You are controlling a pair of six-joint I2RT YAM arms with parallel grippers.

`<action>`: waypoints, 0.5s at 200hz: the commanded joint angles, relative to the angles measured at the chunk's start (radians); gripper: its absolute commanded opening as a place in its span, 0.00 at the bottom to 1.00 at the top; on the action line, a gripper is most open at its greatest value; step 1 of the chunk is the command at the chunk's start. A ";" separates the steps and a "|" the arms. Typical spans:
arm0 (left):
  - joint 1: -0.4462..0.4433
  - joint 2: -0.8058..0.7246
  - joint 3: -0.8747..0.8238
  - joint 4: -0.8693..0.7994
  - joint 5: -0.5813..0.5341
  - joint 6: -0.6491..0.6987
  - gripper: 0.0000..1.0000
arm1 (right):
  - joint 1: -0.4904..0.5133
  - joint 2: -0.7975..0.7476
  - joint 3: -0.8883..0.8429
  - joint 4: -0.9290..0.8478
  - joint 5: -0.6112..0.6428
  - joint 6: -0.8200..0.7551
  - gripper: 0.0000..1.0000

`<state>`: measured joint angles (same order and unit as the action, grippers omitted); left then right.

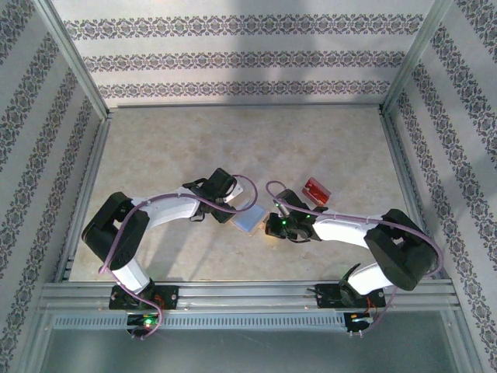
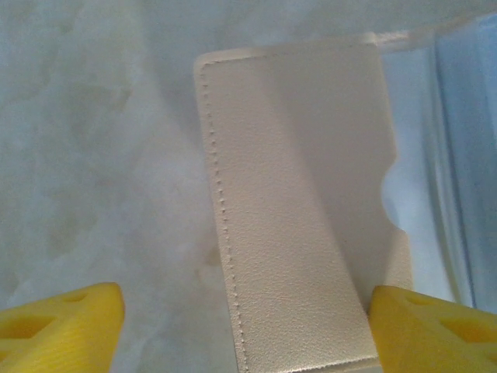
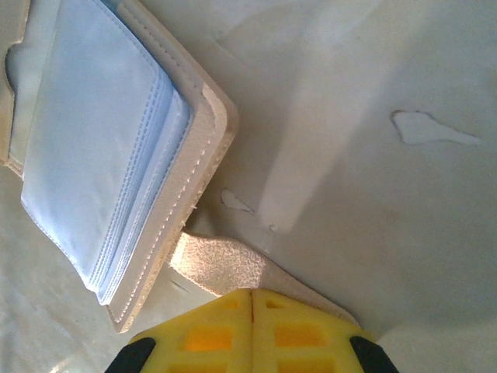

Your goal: Put the credit cards into the card holder

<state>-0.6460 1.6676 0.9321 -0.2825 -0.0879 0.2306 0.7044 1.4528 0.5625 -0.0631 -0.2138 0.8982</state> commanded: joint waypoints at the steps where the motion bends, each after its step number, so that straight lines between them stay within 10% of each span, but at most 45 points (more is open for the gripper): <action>1: 0.009 0.008 0.027 -0.111 0.099 -0.010 0.77 | -0.013 -0.011 -0.037 -0.108 0.032 -0.013 0.03; 54: -0.006 -0.019 0.026 -0.210 0.233 -0.107 0.50 | -0.068 0.000 -0.001 -0.131 -0.012 -0.043 0.03; 100: -0.012 -0.052 0.001 -0.189 0.269 -0.143 0.48 | -0.066 -0.031 0.037 -0.162 -0.025 -0.035 0.03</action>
<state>-0.6487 1.6531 0.9417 -0.4522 0.1375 0.1406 0.6430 1.4357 0.5766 -0.1471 -0.2443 0.8791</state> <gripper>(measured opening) 0.483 0.051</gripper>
